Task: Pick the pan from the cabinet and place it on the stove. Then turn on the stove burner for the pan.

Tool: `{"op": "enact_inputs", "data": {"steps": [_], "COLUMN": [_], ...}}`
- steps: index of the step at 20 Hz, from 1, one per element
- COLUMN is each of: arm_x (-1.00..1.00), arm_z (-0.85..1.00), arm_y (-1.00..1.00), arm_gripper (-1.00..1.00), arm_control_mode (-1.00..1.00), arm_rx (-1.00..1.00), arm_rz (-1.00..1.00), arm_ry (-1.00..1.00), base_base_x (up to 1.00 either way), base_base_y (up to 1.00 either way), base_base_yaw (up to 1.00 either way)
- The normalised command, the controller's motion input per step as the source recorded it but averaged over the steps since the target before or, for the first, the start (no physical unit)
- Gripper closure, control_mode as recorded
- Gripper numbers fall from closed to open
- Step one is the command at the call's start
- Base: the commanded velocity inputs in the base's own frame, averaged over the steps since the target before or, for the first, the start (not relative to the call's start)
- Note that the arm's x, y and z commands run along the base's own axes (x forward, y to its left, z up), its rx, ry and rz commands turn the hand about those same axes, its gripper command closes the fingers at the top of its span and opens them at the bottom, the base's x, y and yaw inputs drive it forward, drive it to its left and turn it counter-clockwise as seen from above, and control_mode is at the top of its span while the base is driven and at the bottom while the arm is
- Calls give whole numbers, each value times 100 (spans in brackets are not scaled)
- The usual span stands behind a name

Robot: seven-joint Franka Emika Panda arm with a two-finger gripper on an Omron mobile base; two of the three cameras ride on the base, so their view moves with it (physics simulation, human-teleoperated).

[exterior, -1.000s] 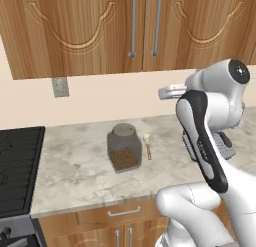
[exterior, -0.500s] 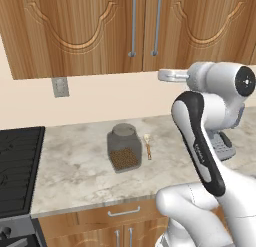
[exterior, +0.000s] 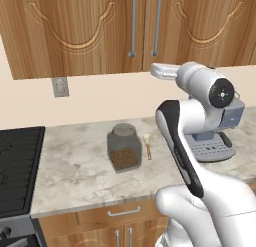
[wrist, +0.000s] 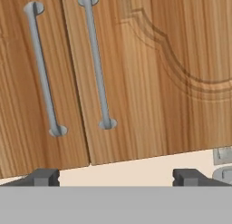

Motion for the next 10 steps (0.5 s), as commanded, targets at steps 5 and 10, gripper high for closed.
{"op": "enact_inputs", "data": {"steps": [5, 10], "arm_x": [23, 19], "arm_z": [7, 23], "arm_y": [1, 0], "arm_gripper": [-100, -100], "arm_control_mode": [-100, -100], "arm_rx": [-16, -16], "arm_rz": [-4, 0], "arm_ry": [0, 1], "base_base_x": [0, 0], "base_base_y": [0, 0], "base_base_yaw": [0, 0]}}
